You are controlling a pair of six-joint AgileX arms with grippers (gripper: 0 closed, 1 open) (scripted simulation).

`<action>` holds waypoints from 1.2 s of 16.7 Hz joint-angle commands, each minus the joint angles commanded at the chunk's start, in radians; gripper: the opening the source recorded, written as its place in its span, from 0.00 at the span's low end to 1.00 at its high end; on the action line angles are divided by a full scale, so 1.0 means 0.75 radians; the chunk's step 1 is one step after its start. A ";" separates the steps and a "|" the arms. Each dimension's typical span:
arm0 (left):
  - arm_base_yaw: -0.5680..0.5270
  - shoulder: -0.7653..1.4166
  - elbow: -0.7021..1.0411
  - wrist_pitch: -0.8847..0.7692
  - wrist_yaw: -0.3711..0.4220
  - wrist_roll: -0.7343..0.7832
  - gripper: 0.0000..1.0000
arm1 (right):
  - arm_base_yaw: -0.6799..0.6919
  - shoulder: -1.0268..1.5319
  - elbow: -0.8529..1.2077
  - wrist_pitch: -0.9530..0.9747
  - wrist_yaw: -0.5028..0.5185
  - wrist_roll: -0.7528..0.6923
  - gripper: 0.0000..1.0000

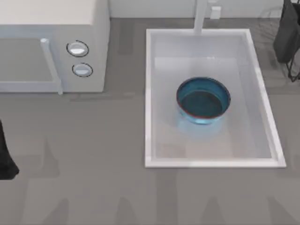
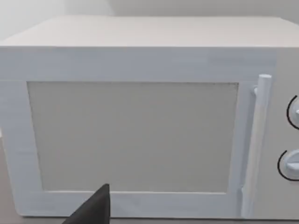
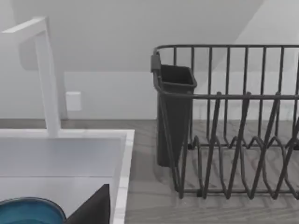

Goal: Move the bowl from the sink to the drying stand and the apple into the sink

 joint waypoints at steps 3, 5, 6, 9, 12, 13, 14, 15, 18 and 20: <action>0.000 0.000 0.000 0.000 0.000 0.000 1.00 | 0.001 0.012 0.012 -0.003 0.002 0.001 1.00; 0.000 0.000 0.000 0.000 0.000 0.000 1.00 | 0.009 0.074 0.074 -0.022 0.012 0.004 1.00; 0.000 0.000 0.000 0.000 0.000 0.000 1.00 | 0.016 0.129 0.127 -0.039 0.019 0.007 1.00; 0.000 0.000 0.000 0.000 0.000 0.000 1.00 | 0.050 0.373 0.357 -0.126 0.035 0.027 1.00; 0.000 0.000 0.000 0.000 0.000 0.000 1.00 | 0.102 0.723 0.659 -0.271 0.039 0.069 1.00; 0.000 0.000 0.000 0.000 0.000 0.000 1.00 | 0.123 0.855 0.770 -0.331 0.037 0.089 1.00; 0.000 0.000 0.000 0.000 0.000 0.000 1.00 | 0.146 0.993 0.883 -0.398 0.033 0.112 1.00; 0.000 0.000 0.000 0.000 0.000 0.000 1.00 | 0.171 1.137 1.000 -0.472 0.028 0.138 1.00; 0.000 0.000 0.000 0.000 0.000 0.000 1.00 | 0.250 1.589 1.361 -0.713 0.008 0.228 1.00; 0.000 0.000 0.000 0.000 0.000 0.000 1.00 | 0.306 1.901 1.608 -0.882 -0.006 0.294 1.00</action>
